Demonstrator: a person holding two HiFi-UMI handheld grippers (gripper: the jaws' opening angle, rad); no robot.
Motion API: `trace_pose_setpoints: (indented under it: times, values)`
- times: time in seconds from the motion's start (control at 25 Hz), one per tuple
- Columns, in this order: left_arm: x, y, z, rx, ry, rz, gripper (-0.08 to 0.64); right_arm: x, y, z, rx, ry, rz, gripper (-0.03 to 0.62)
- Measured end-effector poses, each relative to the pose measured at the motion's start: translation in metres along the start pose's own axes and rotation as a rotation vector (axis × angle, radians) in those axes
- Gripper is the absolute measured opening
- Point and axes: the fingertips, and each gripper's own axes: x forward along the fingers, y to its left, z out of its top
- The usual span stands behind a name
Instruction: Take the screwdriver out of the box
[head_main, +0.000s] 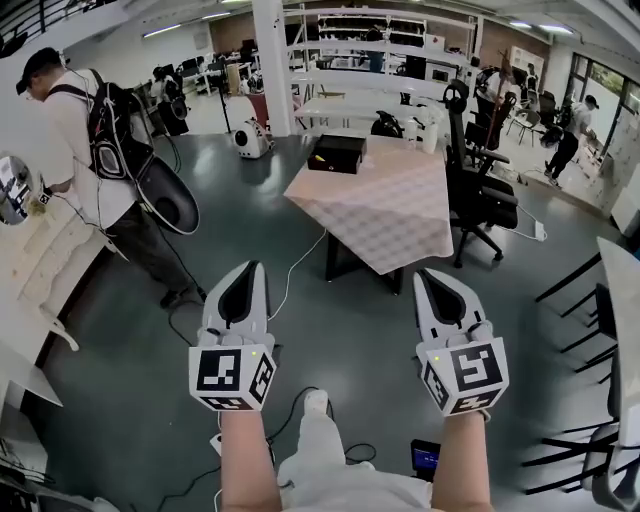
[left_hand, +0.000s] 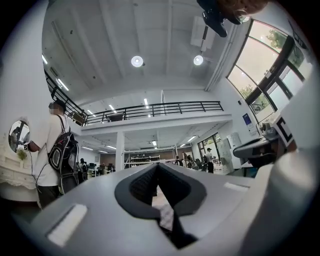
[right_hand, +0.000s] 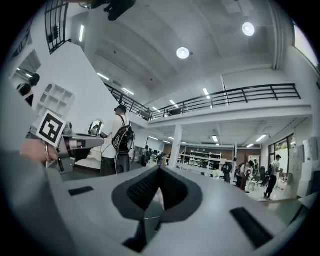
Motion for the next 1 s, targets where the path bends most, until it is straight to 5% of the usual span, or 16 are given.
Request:
trace_pose_setpoints:
  times: [0.24,1.0]
  values:
    - [0.074,0.036,-0.027,0.037,0.0,-0.007,0.008,0.085,-0.009,-0.01,-0.021,0.014,0.013,0.005]
    - [0.281,0.189,-0.091,-0.023,0.04,-0.114,0.008,0.343,-0.022,-0.015,-0.064,0.055,-0.043,0.005]
